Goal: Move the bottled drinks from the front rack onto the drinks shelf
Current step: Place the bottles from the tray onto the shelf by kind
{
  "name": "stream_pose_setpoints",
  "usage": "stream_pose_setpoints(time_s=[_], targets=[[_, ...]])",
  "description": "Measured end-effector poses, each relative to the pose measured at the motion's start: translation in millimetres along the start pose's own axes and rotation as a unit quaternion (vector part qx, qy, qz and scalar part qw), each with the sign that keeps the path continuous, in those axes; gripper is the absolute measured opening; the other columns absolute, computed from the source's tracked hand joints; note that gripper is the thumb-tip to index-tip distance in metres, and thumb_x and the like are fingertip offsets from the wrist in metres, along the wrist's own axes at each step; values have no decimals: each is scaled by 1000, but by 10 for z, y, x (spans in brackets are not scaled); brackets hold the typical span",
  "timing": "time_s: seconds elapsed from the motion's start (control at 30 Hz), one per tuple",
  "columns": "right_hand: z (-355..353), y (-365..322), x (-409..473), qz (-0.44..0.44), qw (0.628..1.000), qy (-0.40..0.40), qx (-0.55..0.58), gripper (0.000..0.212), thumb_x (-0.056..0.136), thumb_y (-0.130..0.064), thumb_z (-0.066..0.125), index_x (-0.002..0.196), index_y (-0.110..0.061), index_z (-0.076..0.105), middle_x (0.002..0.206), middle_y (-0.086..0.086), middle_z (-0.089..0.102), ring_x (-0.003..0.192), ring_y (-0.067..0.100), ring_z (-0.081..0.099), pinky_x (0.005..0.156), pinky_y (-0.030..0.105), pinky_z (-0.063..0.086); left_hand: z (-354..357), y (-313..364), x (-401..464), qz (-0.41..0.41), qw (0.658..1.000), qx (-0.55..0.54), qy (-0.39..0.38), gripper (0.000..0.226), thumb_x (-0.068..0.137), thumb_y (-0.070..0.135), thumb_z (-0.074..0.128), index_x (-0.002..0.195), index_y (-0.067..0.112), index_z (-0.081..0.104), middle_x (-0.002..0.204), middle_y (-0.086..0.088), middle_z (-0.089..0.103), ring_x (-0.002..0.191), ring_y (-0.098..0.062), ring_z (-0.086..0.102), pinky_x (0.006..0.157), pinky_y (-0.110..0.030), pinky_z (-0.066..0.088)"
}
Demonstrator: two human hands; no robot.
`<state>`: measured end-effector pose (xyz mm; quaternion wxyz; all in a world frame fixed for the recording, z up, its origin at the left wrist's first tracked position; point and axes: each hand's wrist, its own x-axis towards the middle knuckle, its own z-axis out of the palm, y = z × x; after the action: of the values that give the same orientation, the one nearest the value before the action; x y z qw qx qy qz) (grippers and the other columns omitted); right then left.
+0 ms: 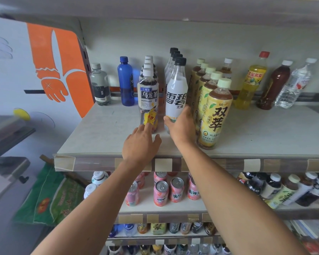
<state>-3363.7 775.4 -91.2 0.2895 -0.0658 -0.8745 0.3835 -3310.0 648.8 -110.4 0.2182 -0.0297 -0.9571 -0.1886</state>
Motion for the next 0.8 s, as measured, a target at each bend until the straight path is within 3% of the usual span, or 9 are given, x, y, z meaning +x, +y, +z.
stream_pose_setpoints(time_s=[0.23, 0.43, 0.67, 0.8], targets=[[-67, -27, -22, 18, 999, -32, 13, 56, 82, -40, 75, 116, -8, 44, 119, 11, 63, 104, 32, 63, 76, 38, 51, -13, 6, 2, -2, 1000, 5, -8, 34, 96, 43, 46, 120, 19, 49, 116, -3, 62, 104, -23, 58, 82, -38, 50], [-160, 9, -144, 65, 990, -118, -43, 50, 90, -34, 65, 124, -6, 43, 126, 13, 59, 108, 32, 61, 69, 30, 37, -52, -4, 20, 0, 1000, -1, -23, 35, 95, 43, 46, 118, 17, 51, 116, -5, 62, 105, -25, 58, 86, -41, 49], [-377, -95, -345, 9, 985, -122, -123, 42, 93, -33, 60, 124, -7, 50, 121, 12, 61, 106, 30, 60, 72, 28, 32, -195, -100, -40, 26, 999, -4, -36, 34, 96, 39, 47, 119, 15, 52, 114, -7, 62, 106, -27, 57, 87, -41, 47], [-492, -185, -546, -34, 979, -134, -149, 41, 94, -36, 55, 123, -8, 52, 115, 13, 61, 102, 33, 60, 73, 35, 47, -330, -201, -131, 47, 998, -27, -30, 33, 95, 39, 48, 119, 17, 53, 114, -5, 63, 107, -26, 57, 87, -42, 49]])
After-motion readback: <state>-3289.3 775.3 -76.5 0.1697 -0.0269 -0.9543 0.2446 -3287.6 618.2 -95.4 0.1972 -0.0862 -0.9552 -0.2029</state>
